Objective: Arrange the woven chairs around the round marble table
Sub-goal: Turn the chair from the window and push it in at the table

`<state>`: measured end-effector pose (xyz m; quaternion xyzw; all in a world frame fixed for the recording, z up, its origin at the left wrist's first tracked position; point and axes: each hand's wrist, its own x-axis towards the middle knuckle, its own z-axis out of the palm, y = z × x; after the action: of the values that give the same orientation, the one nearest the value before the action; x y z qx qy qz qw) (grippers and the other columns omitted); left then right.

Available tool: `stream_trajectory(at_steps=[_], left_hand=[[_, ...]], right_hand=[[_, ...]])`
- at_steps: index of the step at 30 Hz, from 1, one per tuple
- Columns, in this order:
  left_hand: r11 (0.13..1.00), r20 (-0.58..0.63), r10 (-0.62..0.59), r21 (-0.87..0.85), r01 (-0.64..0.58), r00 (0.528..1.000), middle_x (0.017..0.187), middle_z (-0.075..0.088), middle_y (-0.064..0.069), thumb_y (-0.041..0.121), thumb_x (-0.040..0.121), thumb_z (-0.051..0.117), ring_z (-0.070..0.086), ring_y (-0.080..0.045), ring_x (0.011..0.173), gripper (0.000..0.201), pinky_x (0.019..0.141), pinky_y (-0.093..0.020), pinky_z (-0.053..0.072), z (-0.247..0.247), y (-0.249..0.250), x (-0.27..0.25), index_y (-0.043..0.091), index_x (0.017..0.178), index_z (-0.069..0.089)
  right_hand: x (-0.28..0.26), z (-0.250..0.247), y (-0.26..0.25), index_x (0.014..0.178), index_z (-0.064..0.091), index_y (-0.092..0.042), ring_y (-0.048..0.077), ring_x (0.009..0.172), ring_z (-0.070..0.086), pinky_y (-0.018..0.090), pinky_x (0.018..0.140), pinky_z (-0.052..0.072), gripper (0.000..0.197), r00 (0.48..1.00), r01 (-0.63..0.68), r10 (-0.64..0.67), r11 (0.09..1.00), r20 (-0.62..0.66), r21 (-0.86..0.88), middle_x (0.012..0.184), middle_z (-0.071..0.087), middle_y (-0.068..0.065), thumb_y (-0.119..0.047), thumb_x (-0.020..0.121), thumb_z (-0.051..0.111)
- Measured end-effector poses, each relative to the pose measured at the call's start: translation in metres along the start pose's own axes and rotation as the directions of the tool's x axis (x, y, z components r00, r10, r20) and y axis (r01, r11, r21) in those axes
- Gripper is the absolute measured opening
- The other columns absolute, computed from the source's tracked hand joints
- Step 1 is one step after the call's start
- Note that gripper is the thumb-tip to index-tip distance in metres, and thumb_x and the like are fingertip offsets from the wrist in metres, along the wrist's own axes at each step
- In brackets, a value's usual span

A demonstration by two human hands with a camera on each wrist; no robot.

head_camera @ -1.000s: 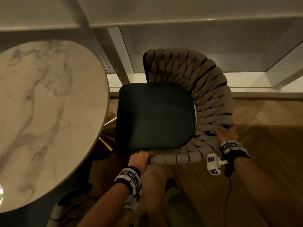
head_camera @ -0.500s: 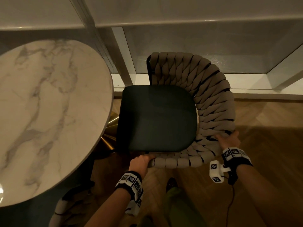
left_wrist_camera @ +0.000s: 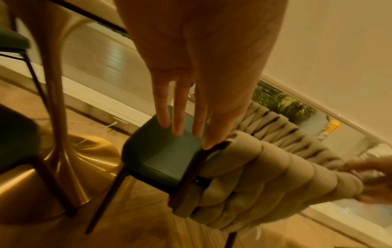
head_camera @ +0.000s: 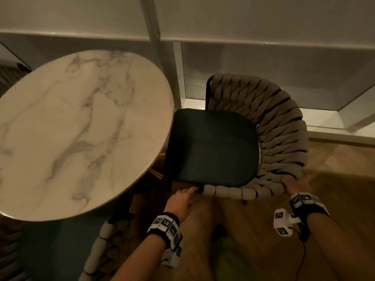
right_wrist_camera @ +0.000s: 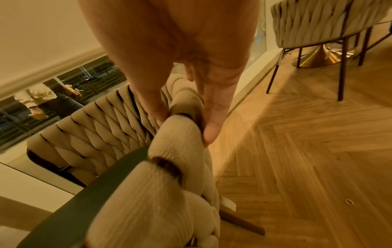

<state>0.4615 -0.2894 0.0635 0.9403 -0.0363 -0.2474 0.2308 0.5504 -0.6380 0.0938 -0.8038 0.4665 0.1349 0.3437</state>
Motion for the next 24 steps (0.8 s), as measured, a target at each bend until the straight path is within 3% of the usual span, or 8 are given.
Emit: stream_trajectory(at_steps=[3,6,7,10,14,17,21,24], left_hand=[[0.993,-0.103,-0.033,-0.117,0.021,0.994,0.137,0.052,0.001,0.02,0.09,0.057,0.049,-0.02,0.125,0.054,0.105,-0.038,0.043,-0.02,-0.046,-0.044,0.034,0.139,0.038],[0.978,-0.22,-0.107,-0.198,0.063,0.97,0.133,0.055,0.004,0.021,0.09,0.058,0.05,-0.016,0.122,0.048,0.106,-0.036,0.042,-0.037,-0.111,-0.095,0.035,0.134,0.046],[0.974,-0.25,-0.133,-0.213,0.08,0.959,0.132,0.055,0.004,0.019,0.09,0.059,0.051,-0.016,0.122,0.047,0.106,-0.035,0.042,-0.042,-0.137,-0.113,0.033,0.133,0.048],[0.976,-0.319,-0.154,-0.198,0.094,0.935,0.122,0.063,0.0,0.014,0.085,0.063,0.057,-0.017,0.114,0.045,0.1,-0.033,0.046,-0.051,-0.222,-0.167,0.026,0.128,0.055],[0.982,-0.362,-0.158,-0.151,0.109,0.919,0.116,0.068,-0.002,0.009,0.079,0.069,0.062,-0.021,0.108,0.045,0.097,-0.037,0.049,-0.068,-0.338,-0.237,0.021,0.121,0.06],[0.977,-0.422,-0.209,-0.12,0.174,0.882,0.11,0.069,-0.009,0.004,0.073,0.073,0.064,-0.03,0.102,0.046,0.092,-0.041,0.052,-0.085,-0.419,-0.288,0.015,0.116,0.064],[0.909,-0.416,-0.397,-0.054,0.413,0.818,0.116,0.065,-0.014,0.01,0.076,0.073,0.058,-0.038,0.105,0.044,0.085,-0.048,0.051,-0.111,-0.506,-0.355,0.013,0.118,0.061],[0.823,-0.385,-0.516,0.023,0.568,0.765,0.132,0.052,-0.017,0.017,0.08,0.07,0.048,-0.039,0.118,0.053,0.091,-0.054,0.047,-0.125,-0.558,-0.392,0.013,0.13,0.052]], right_hand=[[-0.039,0.011,0.006,0.142,0.022,-0.011,0.048,0.103,0.056,0.05,0.08,0.049,0.074,0.999,0.01,-0.01,1.0,-0.037,-0.001,0.131,0.047,0.033,-0.014,0.084,0.068],[-0.083,0.033,0.021,0.142,0.019,-0.025,0.033,0.062,0.056,0.044,0.061,0.055,0.076,1.0,0.008,-0.007,0.999,-0.015,0.033,0.117,0.053,0.028,-0.015,0.085,0.067],[-0.1,0.044,0.028,0.141,0.018,-0.031,0.033,0.061,0.058,0.045,0.059,0.056,0.076,1.0,0.014,-0.015,0.999,0.002,0.035,0.111,0.054,0.024,-0.018,0.084,0.067],[-0.146,0.091,0.06,0.13,0.018,-0.043,0.043,0.081,0.065,0.059,0.074,0.056,0.077,0.999,0.006,-0.006,1.0,0.048,0.007,0.115,0.057,0.022,-0.034,0.075,0.071],[-0.261,0.164,0.083,0.134,0.026,-0.035,0.034,0.067,0.065,0.036,0.05,0.054,0.067,0.992,0.004,-0.013,0.997,0.124,0.077,0.122,0.055,0.025,-0.012,0.085,0.066],[-0.335,0.226,0.1,0.132,0.03,-0.033,0.04,0.075,0.066,0.035,0.051,0.056,0.061,0.977,0.074,-0.093,0.992,0.192,0.103,0.132,0.048,0.024,-0.009,0.088,0.064],[-0.421,0.284,0.112,0.135,0.03,-0.029,0.042,0.092,0.064,0.043,0.069,0.059,0.06,0.941,0.148,-0.154,0.988,0.3,0.043,0.122,0.053,0.018,-0.024,0.088,0.065],[-0.465,0.312,0.114,0.134,0.035,-0.022,0.03,0.078,0.061,0.046,0.073,0.059,0.056,0.919,0.197,-0.21,0.978,0.333,0.072,0.106,0.051,0.009,-0.037,0.088,0.062]])
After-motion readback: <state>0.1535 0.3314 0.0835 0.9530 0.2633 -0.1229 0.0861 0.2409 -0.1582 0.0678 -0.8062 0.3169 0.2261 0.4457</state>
